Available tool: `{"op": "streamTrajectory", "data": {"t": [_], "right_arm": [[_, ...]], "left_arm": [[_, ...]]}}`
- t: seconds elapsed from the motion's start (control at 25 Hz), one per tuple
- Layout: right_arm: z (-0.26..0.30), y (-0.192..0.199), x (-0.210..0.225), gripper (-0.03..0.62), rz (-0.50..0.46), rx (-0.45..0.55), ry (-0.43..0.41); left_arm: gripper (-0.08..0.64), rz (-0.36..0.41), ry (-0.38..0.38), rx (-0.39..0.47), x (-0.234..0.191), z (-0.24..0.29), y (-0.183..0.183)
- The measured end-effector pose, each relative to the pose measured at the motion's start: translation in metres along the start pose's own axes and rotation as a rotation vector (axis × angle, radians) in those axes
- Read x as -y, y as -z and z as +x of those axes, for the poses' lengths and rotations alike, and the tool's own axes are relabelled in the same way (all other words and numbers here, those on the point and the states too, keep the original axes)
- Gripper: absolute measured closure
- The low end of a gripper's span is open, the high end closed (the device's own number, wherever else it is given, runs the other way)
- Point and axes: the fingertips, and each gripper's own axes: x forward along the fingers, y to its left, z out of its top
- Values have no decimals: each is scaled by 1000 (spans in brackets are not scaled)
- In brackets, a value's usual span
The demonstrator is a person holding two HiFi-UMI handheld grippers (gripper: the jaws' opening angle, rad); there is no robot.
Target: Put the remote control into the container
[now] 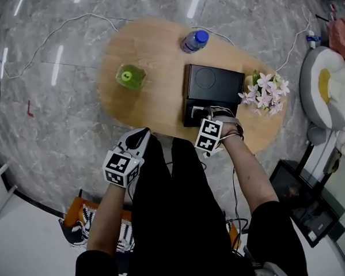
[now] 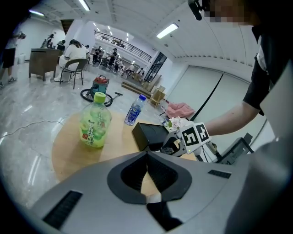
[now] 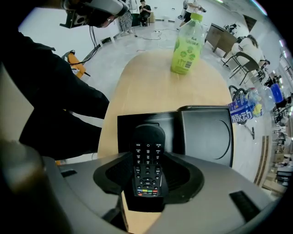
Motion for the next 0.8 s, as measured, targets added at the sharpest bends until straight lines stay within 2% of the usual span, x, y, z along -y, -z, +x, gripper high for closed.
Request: {"op": "streamTrajectory", "data": {"t": [0.28,0.8], "right_arm": [[11,-4,2,388,-30,-48,12],[0,-20,5,385,10,47,39]], "left_arm": [[552,-15,0,-5,-16,-7,5],[552,4,-6,1,-8,-13,-1]]}}
